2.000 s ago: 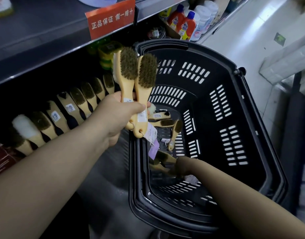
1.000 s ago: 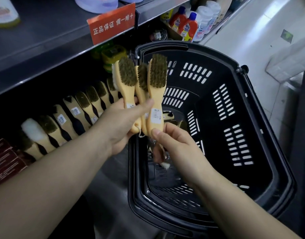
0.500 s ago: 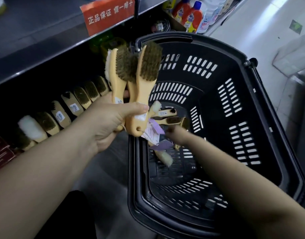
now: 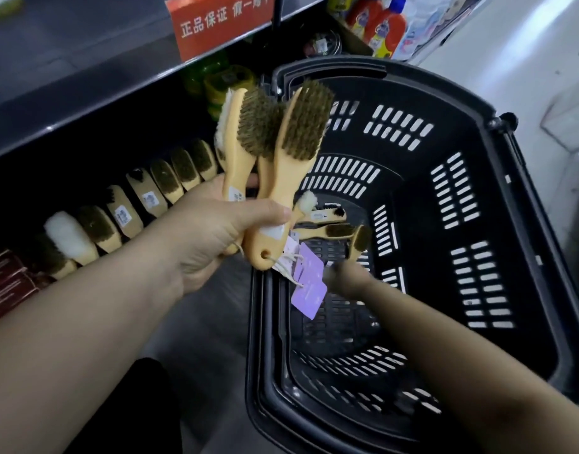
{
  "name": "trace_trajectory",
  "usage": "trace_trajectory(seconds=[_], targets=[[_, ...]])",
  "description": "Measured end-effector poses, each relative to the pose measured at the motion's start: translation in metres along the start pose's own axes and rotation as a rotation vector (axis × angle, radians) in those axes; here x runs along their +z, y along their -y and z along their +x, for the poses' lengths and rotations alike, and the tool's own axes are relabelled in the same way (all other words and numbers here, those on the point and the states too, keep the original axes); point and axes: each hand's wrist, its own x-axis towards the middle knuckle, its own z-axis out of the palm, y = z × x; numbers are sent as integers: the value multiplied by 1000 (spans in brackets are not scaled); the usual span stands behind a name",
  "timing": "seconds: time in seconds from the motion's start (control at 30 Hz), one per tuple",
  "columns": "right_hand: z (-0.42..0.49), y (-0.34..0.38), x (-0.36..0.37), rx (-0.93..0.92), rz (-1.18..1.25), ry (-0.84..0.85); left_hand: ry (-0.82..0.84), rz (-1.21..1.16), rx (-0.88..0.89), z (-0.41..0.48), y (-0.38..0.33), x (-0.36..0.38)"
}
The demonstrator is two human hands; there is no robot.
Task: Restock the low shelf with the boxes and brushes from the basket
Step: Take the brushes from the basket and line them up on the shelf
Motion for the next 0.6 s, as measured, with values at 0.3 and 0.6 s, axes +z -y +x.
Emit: trace_trajectory(seconds=[0.3, 0.6], targets=[[-104, 7, -127, -428, 1421, -244, -35, 9, 47, 0, -5, 13], [-184, 77, -132, -585, 1943, -77, 73, -54, 13, -28, 5, 14]])
